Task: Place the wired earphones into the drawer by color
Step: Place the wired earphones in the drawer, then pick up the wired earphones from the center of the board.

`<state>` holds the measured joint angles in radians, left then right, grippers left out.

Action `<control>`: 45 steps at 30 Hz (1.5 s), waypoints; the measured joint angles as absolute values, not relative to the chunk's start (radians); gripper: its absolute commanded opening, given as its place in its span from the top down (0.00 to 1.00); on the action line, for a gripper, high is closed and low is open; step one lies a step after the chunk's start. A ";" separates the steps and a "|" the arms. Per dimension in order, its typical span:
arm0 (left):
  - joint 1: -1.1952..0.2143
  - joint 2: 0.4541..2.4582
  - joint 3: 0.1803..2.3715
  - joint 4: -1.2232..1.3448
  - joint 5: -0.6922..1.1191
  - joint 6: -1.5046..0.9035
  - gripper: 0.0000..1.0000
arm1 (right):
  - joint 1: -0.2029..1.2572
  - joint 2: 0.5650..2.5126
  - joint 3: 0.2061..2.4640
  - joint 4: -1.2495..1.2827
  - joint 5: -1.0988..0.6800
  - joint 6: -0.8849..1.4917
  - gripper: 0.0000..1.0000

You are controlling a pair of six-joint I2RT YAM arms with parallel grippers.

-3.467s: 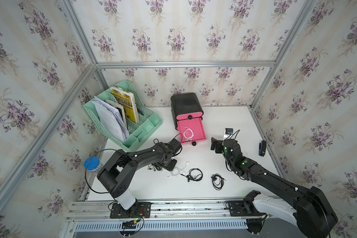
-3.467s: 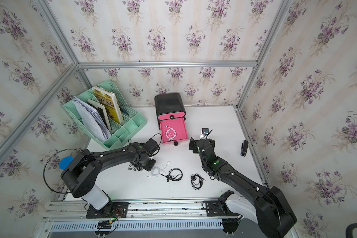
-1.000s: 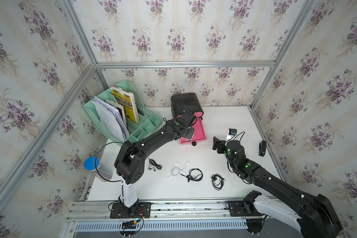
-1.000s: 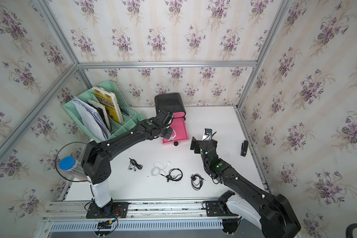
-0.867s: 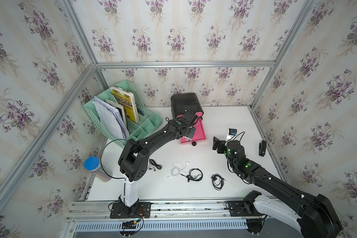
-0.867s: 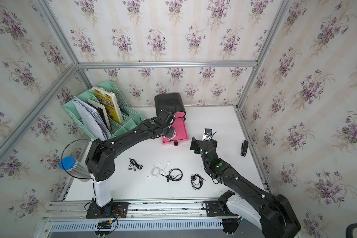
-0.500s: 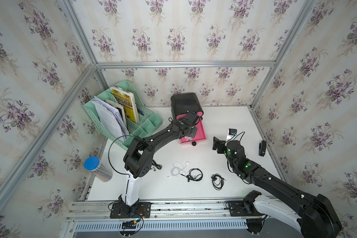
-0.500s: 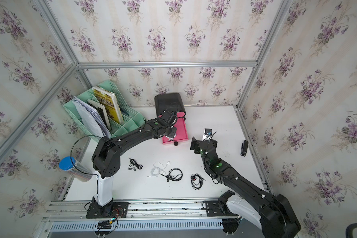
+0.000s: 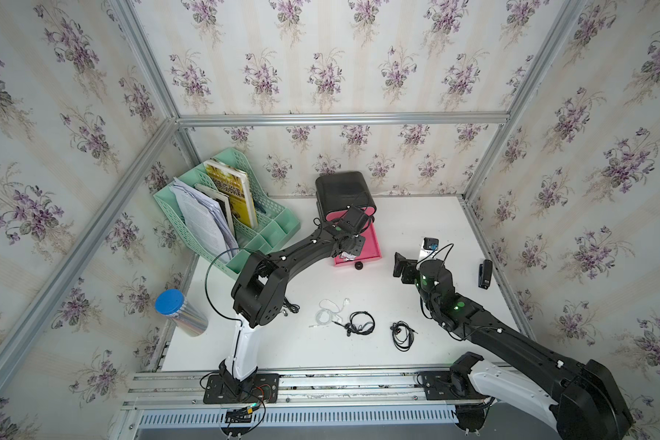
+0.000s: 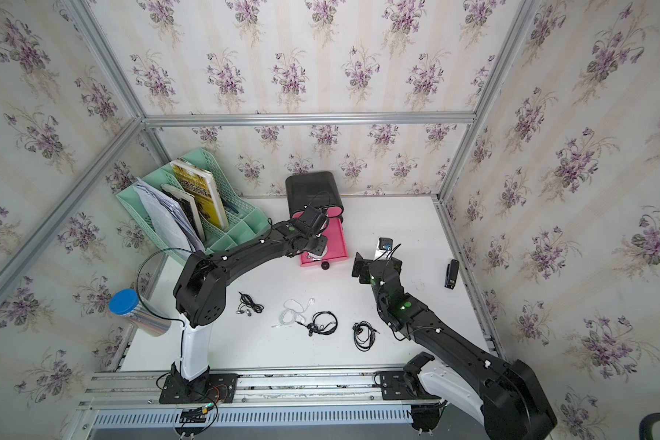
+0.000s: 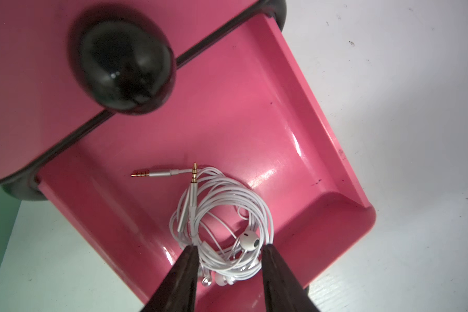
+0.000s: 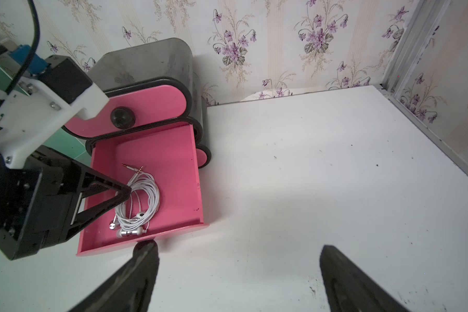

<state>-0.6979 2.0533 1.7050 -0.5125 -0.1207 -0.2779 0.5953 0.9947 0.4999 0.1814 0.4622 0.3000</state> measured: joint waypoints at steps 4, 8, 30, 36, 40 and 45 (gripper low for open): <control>-0.698 1.986 1.678 -0.510 -0.120 -0.293 0.41 | 0.595 0.996 0.499 0.181 0.462 0.300 0.03; -0.698 1.869 1.594 -0.485 -0.118 -0.307 0.30 | 0.595 1.004 0.499 0.182 0.451 0.299 0.03; -0.629 1.075 0.788 -0.348 -0.305 -0.283 0.01 | 0.674 1.243 0.705 0.065 -0.130 0.254 0.15; -0.628 0.936 0.643 -0.291 -0.361 -0.244 0.01 | 0.821 1.393 0.810 -0.056 -0.170 0.237 0.24; -0.628 0.863 0.592 -0.275 -0.429 -0.243 0.01 | 0.887 1.478 0.855 -0.102 -0.185 0.238 0.28; -0.627 0.833 0.585 -0.274 -0.482 -0.243 0.01 | 0.953 1.573 0.907 -0.139 -0.199 0.240 0.35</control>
